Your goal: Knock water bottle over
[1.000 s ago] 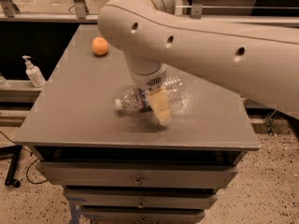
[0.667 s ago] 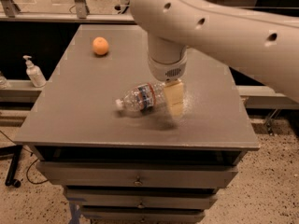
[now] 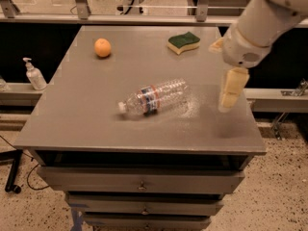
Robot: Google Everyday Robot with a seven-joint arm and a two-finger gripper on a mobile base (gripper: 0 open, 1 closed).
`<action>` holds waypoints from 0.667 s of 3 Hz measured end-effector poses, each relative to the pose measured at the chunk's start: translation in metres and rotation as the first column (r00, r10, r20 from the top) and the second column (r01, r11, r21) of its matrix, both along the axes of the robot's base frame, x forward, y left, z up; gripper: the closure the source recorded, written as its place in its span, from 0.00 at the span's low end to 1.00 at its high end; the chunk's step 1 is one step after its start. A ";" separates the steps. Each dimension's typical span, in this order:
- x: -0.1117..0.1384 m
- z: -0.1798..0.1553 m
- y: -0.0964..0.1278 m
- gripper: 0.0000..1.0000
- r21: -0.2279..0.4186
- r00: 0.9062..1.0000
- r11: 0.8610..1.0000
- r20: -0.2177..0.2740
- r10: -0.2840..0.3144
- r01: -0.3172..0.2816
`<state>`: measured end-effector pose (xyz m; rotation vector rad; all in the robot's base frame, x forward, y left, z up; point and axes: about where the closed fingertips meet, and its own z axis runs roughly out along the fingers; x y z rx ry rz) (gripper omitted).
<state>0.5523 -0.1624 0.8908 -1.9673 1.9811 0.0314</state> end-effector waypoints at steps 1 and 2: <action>-0.014 0.010 -0.044 0.00 0.180 0.996 0.980 0.014 -0.083 0.079; -0.037 0.020 -0.067 0.00 0.271 0.988 0.951 -0.003 -0.153 0.148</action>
Offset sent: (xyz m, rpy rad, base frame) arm -0.0109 -0.0345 0.0087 0.1392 -0.0168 -0.0625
